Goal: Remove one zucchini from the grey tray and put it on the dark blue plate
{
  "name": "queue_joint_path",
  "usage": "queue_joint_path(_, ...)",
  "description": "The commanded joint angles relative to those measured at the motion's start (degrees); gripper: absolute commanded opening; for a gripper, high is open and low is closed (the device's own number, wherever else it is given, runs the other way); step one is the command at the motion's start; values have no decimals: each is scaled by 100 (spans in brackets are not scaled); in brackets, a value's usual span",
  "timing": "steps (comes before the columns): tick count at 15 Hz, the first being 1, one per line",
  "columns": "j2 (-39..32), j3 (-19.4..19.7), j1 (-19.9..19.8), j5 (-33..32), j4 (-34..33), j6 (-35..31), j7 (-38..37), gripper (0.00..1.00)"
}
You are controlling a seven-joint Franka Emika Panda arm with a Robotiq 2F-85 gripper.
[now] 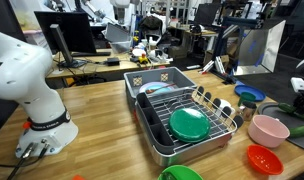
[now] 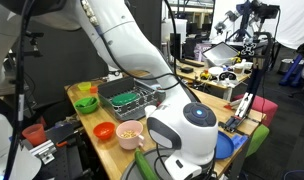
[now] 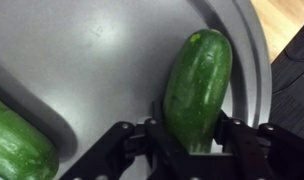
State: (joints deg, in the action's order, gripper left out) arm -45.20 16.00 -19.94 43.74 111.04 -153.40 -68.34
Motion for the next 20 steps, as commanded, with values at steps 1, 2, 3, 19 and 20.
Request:
queue_joint_path(1, 206, -187, -151, 188, 159, -164, 345, 22)
queue_joint_path(2, 249, -207, -165, 210, 185, -186, 410, 22)
queue_joint_path(3, 306, -213, -167, 223, 219, -216, 467, 22)
queue_joint_path(19, 864, -548, -42, 639, -439, -47, 1435, 22)
queue_joint_path(20, 836, -579, -25, 625, -528, -25, 1469, 22)
